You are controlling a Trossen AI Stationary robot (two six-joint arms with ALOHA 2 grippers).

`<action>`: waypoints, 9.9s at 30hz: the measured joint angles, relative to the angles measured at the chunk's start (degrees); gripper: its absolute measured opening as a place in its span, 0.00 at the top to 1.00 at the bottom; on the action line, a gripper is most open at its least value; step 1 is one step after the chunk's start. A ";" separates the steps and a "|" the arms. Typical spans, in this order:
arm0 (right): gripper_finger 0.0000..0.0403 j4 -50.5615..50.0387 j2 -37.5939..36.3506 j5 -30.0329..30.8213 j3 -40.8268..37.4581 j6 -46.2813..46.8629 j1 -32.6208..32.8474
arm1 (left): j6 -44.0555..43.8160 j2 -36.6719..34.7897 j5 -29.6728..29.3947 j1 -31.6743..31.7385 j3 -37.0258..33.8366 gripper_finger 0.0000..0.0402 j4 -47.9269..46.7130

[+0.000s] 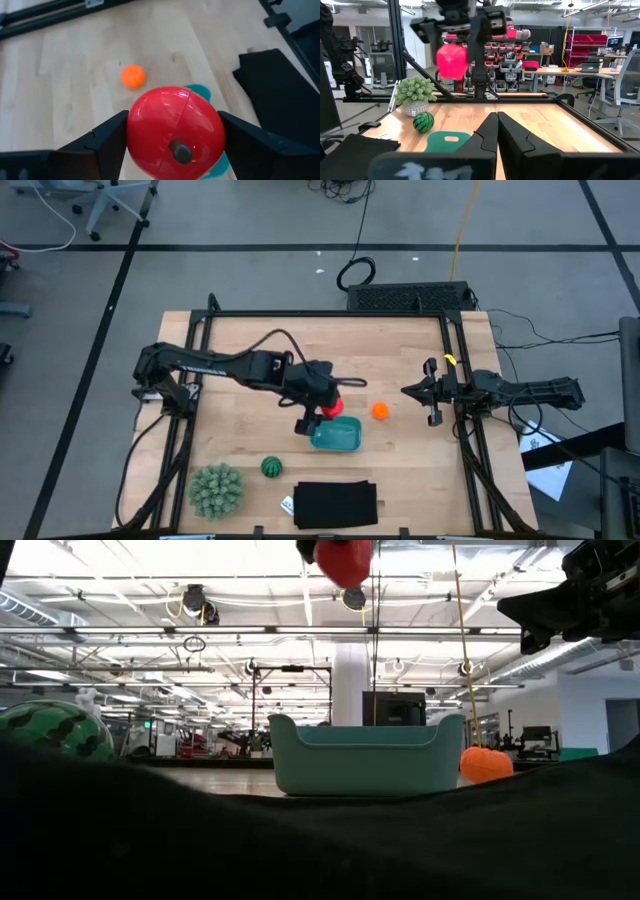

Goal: Pick and placing Produce into tupperware
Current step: Put the apple into the basket, then put the pumpkin into the basket

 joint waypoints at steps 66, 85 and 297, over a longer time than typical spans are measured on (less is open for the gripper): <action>1.00 0.56 1.25 0.00 -0.02 0.30 0.00 | 21.13 14.19 -1.32 -3.56 -4.76 0.31 -1.45; 1.00 0.52 1.25 0.00 0.00 0.32 0.00 | 33.24 14.19 4.82 -1.52 -4.73 0.31 0.49; 0.88 -0.28 30.08 3.06 17.87 2.20 -0.02 | -1.02 -56.58 -19.11 -2.32 -82.07 0.95 57.24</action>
